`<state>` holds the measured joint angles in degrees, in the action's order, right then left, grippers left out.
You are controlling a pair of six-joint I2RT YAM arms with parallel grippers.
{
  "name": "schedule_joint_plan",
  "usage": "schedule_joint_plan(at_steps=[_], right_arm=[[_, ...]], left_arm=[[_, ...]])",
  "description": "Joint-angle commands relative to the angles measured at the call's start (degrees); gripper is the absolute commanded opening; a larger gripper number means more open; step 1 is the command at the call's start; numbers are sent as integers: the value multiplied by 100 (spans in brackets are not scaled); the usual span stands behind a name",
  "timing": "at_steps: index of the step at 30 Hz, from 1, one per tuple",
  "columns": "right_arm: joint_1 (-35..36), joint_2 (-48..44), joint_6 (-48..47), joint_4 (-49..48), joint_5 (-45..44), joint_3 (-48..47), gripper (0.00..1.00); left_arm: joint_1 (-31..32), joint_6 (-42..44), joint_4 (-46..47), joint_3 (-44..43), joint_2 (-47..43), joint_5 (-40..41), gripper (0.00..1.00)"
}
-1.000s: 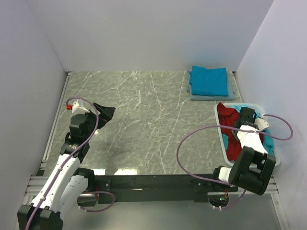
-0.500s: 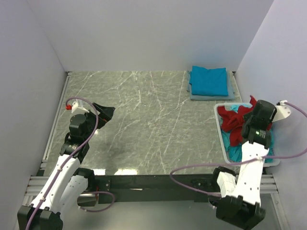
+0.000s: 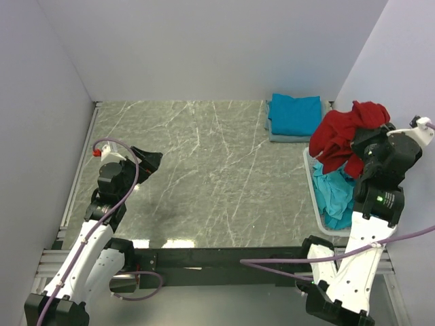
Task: Fold and stack the t-shirts
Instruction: Move the tshirt to the center of the board
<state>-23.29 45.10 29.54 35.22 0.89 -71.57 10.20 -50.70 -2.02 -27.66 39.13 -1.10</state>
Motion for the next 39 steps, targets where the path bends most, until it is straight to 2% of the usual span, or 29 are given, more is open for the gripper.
schedule_joint_plan(at_steps=[1, 4, 5, 6, 10, 11, 12, 16, 18, 20, 22, 25, 27, 28, 31, 39], right_arm=[[297, 121, -238, -437, 799, -577, 0], [1140, 244, -413, -472, 502, -753, 0], [1769, 297, -553, -472, 265, -797, 0], [2062, 437, -607, -490, 176, -849, 0], [3205, 929, -783, -771, 596, -1017, 0], [3425, 1148, -835, -858, 545, -1043, 0], [3967, 1254, -888, -903, 283, -1078, 0], [5120, 1834, -1029, -1289, -18, -965, 0], [5474, 2254, -950, -1553, -79, -912, 1], [5983, 2720, -837, -1929, -474, -701, 1], [6396, 3073, -705, -2124, -659, -421, 8], [6591, 3881, -458, -2160, -801, -357, 36], [6697, 4453, -300, -1810, -914, -550, 70], [6741, 4603, -308, -1669, -993, -629, 75], [6890, 4815, -291, -1369, -1626, -578, 80], [6855, 4130, -309, -1527, -2303, 590, 83]], left_arm=[[0, -10, -9, -170, -117, 93, 100], [0, -10, -79, -196, -152, 93, 100], [0, -10, -105, -205, -160, 93, 100], [0, -19, -114, -222, -178, 93, 99], [0, -81, -280, -214, -231, 93, 99], [0, -89, -342, -222, -240, 93, 100], [0, -133, -412, -222, -283, 93, 99], [0, -195, -694, -170, -459, 93, 99], [-9, -239, -948, -170, -625, 93, 99], [0, -256, -1080, -161, -758, 338, 99], [-9, -335, -1256, -126, -942, 444, 99], [-9, -362, -1467, -126, -1074, 523, 99], [0, -371, -1538, -108, -1066, 418, 100], [0, -362, -1555, -91, -1040, 374, 99], [0, -353, -1460, 23, -908, 67, 99], [0, -415, -581, 762, -258, -1180, 99]])
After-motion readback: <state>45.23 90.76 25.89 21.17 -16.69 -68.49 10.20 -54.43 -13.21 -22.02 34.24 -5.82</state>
